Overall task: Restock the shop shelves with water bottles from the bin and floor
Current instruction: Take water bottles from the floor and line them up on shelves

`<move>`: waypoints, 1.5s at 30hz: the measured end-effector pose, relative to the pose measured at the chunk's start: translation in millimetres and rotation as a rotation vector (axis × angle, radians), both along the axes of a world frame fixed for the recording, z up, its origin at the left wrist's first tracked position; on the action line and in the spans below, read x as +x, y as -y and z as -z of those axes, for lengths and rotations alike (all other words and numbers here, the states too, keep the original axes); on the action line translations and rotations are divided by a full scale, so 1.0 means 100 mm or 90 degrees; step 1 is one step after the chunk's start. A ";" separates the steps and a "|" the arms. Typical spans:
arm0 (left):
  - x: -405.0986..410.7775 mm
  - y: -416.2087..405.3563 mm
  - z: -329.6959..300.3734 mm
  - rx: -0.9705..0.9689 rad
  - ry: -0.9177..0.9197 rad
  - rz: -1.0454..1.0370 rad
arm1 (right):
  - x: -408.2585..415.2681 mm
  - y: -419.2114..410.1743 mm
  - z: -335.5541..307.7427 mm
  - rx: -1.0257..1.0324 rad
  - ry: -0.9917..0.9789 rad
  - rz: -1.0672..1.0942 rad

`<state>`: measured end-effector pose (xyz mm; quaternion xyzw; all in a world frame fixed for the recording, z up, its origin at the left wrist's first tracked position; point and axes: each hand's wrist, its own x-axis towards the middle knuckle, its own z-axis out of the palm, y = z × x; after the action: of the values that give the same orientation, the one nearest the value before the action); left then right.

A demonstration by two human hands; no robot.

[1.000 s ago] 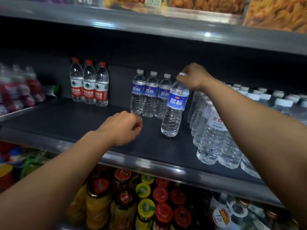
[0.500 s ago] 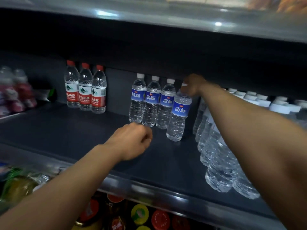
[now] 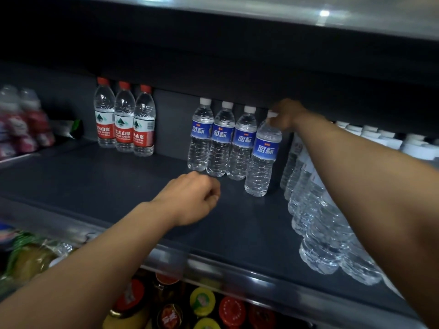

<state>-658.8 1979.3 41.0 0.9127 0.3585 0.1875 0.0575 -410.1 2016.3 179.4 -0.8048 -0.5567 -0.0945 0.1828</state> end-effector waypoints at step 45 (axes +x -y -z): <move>-2.68 2.11 2.51 -0.338 -0.224 0.109 | -3.72 3.32 4.21 -0.299 -0.246 -0.191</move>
<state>-926.3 1767.9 -209.9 0.9111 0.3211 -0.0783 0.2463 -782.0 1684.0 -241.2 -0.7371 -0.6306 0.2184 0.1062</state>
